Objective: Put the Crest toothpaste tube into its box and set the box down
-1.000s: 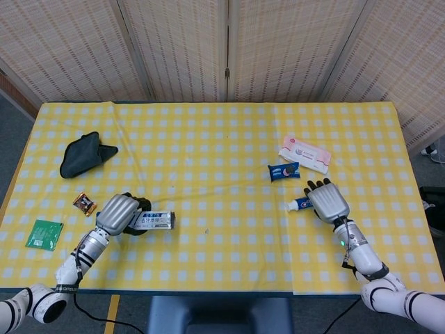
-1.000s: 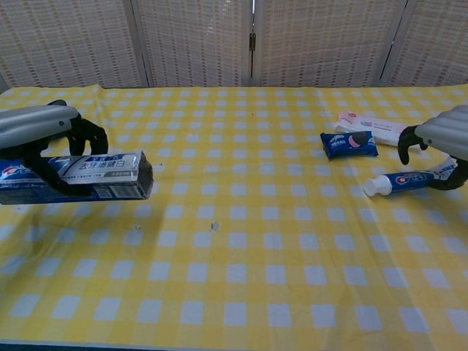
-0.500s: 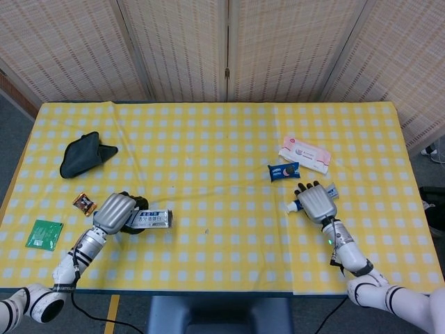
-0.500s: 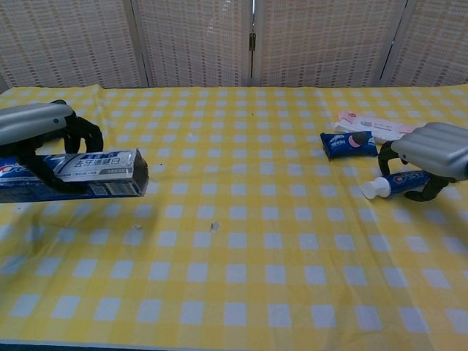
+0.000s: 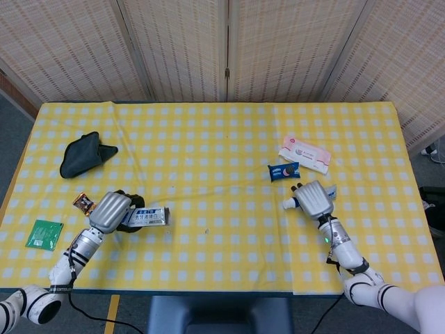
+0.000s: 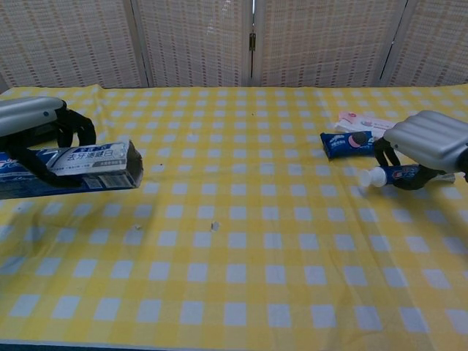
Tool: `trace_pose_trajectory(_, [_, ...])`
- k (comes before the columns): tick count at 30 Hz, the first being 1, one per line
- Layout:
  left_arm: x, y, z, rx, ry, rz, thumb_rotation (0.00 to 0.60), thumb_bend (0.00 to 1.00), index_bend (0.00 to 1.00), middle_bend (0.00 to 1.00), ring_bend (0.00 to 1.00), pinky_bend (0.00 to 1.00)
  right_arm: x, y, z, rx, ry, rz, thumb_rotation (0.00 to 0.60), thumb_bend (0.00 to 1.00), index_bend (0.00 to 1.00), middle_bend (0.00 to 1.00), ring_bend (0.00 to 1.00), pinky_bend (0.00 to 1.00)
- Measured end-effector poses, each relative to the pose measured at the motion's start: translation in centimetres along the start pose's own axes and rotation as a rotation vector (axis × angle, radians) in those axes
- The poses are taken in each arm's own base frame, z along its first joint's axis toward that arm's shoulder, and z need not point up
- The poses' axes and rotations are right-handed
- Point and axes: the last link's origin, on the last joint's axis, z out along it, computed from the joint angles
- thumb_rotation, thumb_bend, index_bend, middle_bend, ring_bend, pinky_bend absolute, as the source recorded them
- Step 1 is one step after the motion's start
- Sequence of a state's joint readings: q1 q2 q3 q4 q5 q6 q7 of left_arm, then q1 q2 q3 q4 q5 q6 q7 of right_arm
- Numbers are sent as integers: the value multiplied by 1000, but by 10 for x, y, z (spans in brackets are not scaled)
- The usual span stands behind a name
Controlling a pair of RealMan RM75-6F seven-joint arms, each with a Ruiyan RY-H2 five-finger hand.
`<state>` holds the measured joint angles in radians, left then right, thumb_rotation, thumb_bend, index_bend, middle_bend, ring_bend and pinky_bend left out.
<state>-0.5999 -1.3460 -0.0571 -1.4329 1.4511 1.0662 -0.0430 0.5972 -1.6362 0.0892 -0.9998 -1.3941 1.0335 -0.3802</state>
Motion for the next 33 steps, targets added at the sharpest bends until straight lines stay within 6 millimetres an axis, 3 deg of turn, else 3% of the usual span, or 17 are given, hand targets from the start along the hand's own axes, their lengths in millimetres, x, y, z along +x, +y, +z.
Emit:
trace_pose_trajectory(7, [4, -1, -1, 24, 18, -19, 600, 232, 684, 691, 650, 465, 26, 16, -6, 1, 129, 177, 600, 337, 951, 706, 845, 876])
trace_pose_trajectory(17, [4, 0, 1, 79, -5, -81, 600, 232, 684, 691, 651, 465, 88, 36, -30, 67, 193, 735, 600, 341, 952, 707, 844, 880])
trace_pose_trajectory(23, [3, 13, 8, 77, -20, -111, 600, 232, 684, 691, 651, 465, 117, 44, -43, 119, 198, 1014, 600, 340, 952, 706, 847, 885])
trace_pose_trajectory(33, [8, 46, 22, 60, -1, -331, 600, 232, 683, 691, 649, 465, 142, 36, -51, 244, 187, 1482, 600, 341, 952, 707, 850, 889])
